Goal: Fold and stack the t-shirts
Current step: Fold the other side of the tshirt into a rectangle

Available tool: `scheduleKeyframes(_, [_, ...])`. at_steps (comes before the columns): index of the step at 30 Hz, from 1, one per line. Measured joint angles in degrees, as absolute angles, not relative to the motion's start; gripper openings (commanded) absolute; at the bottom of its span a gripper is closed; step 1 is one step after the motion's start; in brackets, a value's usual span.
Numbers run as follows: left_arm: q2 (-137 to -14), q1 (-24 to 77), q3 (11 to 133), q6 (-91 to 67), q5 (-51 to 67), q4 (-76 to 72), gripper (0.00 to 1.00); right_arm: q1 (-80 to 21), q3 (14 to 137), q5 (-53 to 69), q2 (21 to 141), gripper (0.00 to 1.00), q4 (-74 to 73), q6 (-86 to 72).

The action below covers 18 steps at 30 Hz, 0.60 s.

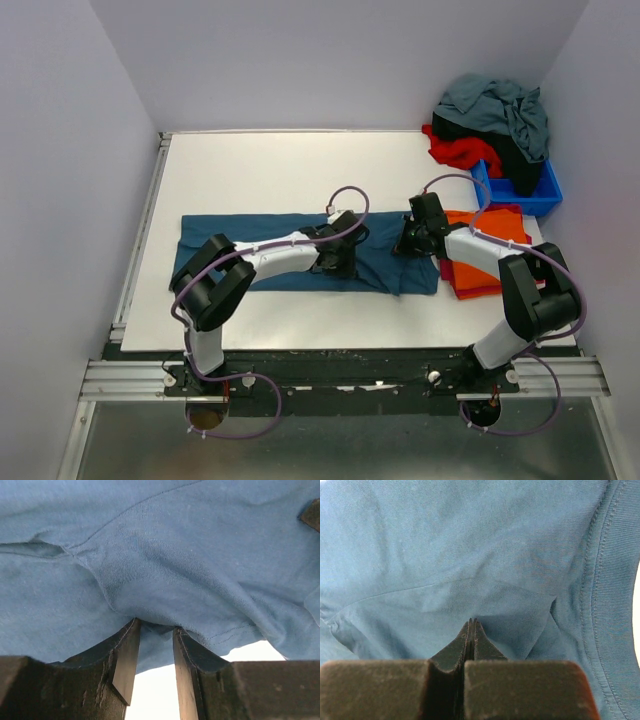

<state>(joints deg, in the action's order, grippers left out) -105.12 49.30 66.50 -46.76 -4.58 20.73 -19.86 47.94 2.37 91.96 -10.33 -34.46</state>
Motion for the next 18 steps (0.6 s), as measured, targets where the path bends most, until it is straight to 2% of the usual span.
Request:
scheduleKeyframes(5, [-107.7, 51.5, 70.8, -45.1, -10.3, 23.6, 0.53, -19.9, 47.9, 2.4, 92.2, 0.01, -10.3, -34.4])
scheduleKeyframes(8, [-109.2, 53.6, 72.5, -44.5, -12.6, 24.0, 0.54, -19.9, 47.9, 2.4, 92.2, 0.01, -10.3, -34.4])
scheduleKeyframes(10, [-109.8, 54.8, 73.4, -44.1, -13.4, 24.5, 0.46, -19.9, 47.9, 2.4, 92.3, 0.01, -10.3, -34.4])
scheduleKeyframes(14, [-110.3, 55.7, 73.8, -43.7, -15.1, 25.8, 0.17, -19.9, 47.9, 2.5, 92.3, 0.01, -10.3, -34.4])
scheduleKeyframes(15, [-110.4, 55.7, 73.8, -43.6, -15.6, 26.2, 0.13, -19.9, 47.9, 2.6, 92.3, 0.01, -10.3, -34.4])
scheduleKeyframes(18, [-110.4, 55.6, 73.8, -43.6, -16.6, 27.0, 0.13, -19.9, 47.9, 2.7, 92.4, 0.01, -10.3, -34.4])
